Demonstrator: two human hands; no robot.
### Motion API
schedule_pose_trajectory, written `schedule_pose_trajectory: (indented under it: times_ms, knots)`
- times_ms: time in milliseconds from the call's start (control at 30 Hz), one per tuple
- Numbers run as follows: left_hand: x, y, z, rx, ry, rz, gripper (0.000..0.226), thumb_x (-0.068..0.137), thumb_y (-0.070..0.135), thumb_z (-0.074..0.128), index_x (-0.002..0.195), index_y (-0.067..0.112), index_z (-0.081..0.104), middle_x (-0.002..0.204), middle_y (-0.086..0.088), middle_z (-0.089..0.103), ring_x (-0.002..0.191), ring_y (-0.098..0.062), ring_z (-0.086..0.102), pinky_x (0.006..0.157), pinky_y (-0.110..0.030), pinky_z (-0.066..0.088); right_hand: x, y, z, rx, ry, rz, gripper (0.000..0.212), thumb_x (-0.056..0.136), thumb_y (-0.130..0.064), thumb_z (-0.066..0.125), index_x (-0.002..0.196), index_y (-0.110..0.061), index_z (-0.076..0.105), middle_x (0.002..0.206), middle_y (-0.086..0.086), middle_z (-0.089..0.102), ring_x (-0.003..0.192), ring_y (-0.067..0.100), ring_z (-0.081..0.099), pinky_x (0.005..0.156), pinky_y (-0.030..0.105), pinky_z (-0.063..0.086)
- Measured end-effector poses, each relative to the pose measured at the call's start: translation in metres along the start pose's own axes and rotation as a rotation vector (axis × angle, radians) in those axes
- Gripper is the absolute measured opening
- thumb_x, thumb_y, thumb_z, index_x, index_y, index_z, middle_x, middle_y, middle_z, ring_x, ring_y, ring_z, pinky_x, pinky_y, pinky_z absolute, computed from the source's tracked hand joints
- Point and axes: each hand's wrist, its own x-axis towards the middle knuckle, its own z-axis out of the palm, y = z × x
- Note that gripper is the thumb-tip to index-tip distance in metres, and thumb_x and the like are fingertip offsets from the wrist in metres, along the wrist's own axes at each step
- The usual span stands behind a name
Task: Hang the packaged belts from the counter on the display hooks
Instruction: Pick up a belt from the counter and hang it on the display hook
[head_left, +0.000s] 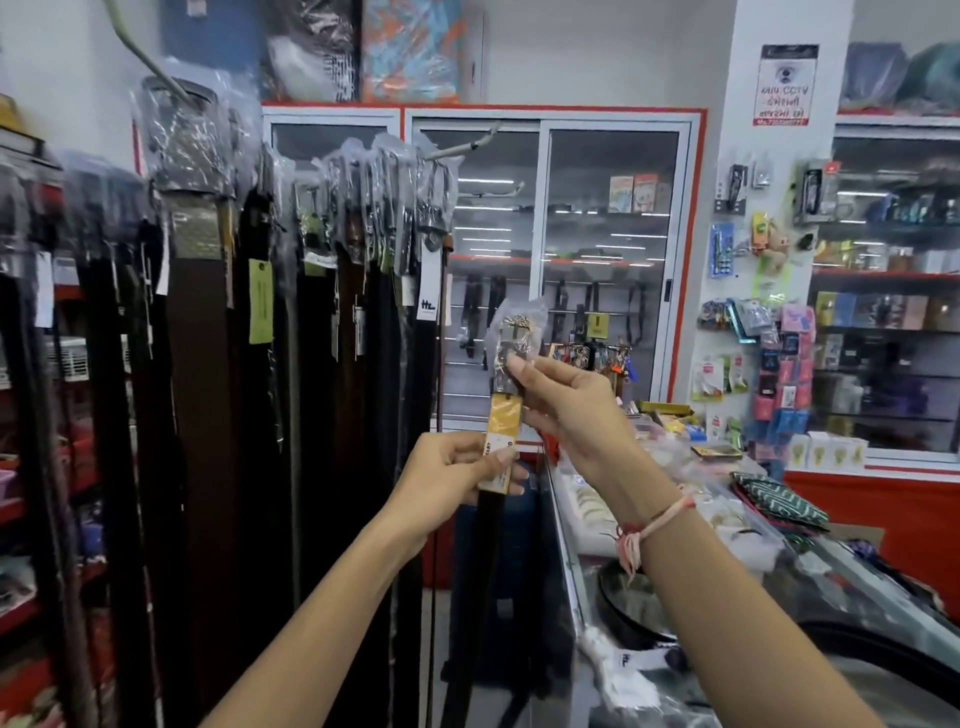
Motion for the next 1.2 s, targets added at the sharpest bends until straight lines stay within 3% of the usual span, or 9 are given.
schedule_pose_trajectory:
  times_ms: [133, 233, 433, 567, 733, 833, 967, 1100, 1200]
  knots:
    - [0.002, -0.012, -0.003, -0.027, 0.007, 0.007, 0.019, 0.089, 0.013, 0.067, 0.105, 0.004, 0.071, 0.096, -0.014, 0.078, 0.084, -0.018, 0.076, 0.070, -0.024, 0.061, 0.004, -0.002, 0.008, -0.006, 0.022, -0.015, 0.025, 0.082, -0.011, 0.074, 0.103, 0.003, 0.072, 0.091, 0.012, 0.075, 0.081, 0.017, 0.072, 0.068, 0.026, 0.063]
    - [0.002, -0.024, -0.004, -0.001, 0.024, 0.004, 0.014, 0.084, 0.007, 0.071, 0.097, 0.006, 0.074, 0.097, -0.013, 0.078, 0.093, -0.018, 0.074, 0.081, -0.023, 0.059, 0.013, -0.011, 0.016, -0.015, 0.032, -0.011, 0.028, 0.082, -0.010, 0.075, 0.106, 0.004, 0.071, 0.094, 0.013, 0.075, 0.077, 0.016, 0.073, 0.065, 0.024, 0.062]
    - [-0.002, -0.026, -0.013, 0.038, 0.039, -0.019, 0.016, 0.085, 0.007, 0.070, 0.098, -0.001, 0.074, 0.080, -0.004, 0.078, 0.077, -0.013, 0.074, 0.070, -0.020, 0.059, 0.035, -0.043, 0.026, 0.051, 0.080, -0.066, 0.025, 0.083, -0.006, 0.073, 0.106, 0.003, 0.067, 0.085, 0.008, 0.074, 0.075, 0.016, 0.071, 0.068, 0.029, 0.063]
    - [-0.008, -0.016, -0.017, 0.069, -0.022, -0.051, 0.019, 0.085, 0.010, 0.070, 0.099, -0.001, 0.073, 0.088, -0.009, 0.080, 0.084, -0.019, 0.076, 0.070, -0.026, 0.062, 0.036, -0.045, 0.038, 0.034, 0.019, -0.101, 0.031, 0.084, -0.006, 0.072, 0.113, 0.004, 0.067, 0.089, 0.009, 0.074, 0.078, 0.018, 0.069, 0.076, 0.031, 0.061]
    - [-0.024, 0.000, -0.028, 0.127, -0.046, -0.068, 0.022, 0.084, 0.013, 0.071, 0.105, 0.006, 0.070, 0.094, -0.010, 0.079, 0.088, -0.024, 0.076, 0.077, -0.037, 0.062, 0.031, -0.046, 0.052, 0.013, -0.020, -0.131, 0.040, 0.084, -0.011, 0.073, 0.122, -0.002, 0.064, 0.116, 0.019, 0.072, 0.086, 0.017, 0.069, 0.076, 0.033, 0.061]
    - [-0.037, 0.024, -0.037, 0.155, -0.075, -0.062, 0.026, 0.085, 0.014, 0.071, 0.111, 0.013, 0.067, 0.098, -0.007, 0.079, 0.087, -0.021, 0.077, 0.070, -0.028, 0.062, 0.021, -0.054, 0.068, 0.021, -0.064, -0.139, 0.035, 0.086, -0.010, 0.071, 0.119, -0.003, 0.064, 0.103, 0.012, 0.072, 0.080, 0.015, 0.070, 0.072, 0.030, 0.062]
    - [-0.049, 0.076, -0.056, 0.079, 0.051, 0.086, 0.024, 0.093, 0.024, 0.059, 0.110, 0.008, 0.065, 0.097, -0.012, 0.078, 0.086, -0.025, 0.076, 0.062, -0.024, 0.061, 0.007, -0.065, 0.106, 0.040, -0.174, -0.213, 0.021, 0.085, -0.006, 0.071, 0.104, 0.002, 0.069, 0.087, 0.009, 0.071, 0.068, 0.009, 0.068, 0.063, 0.024, 0.060]
    - [-0.057, 0.127, -0.085, 0.077, 0.232, 0.282, 0.033, 0.095, 0.030, 0.051, 0.103, 0.002, 0.067, 0.091, -0.016, 0.078, 0.079, -0.024, 0.077, 0.062, -0.026, 0.062, 0.001, -0.081, 0.156, 0.025, -0.199, -0.342, 0.018, 0.080, -0.013, 0.077, 0.095, -0.003, 0.072, 0.095, 0.017, 0.076, 0.087, 0.022, 0.072, 0.087, 0.042, 0.057]
    - [-0.062, 0.151, -0.109, 0.140, 0.339, 0.377, 0.032, 0.094, 0.031, 0.055, 0.098, 0.003, 0.069, 0.093, -0.013, 0.078, 0.083, -0.021, 0.076, 0.068, -0.029, 0.062, 0.002, -0.098, 0.193, 0.070, -0.214, -0.430, 0.015, 0.079, -0.013, 0.079, 0.090, -0.005, 0.073, 0.094, 0.014, 0.077, 0.092, 0.025, 0.073, 0.096, 0.046, 0.055]
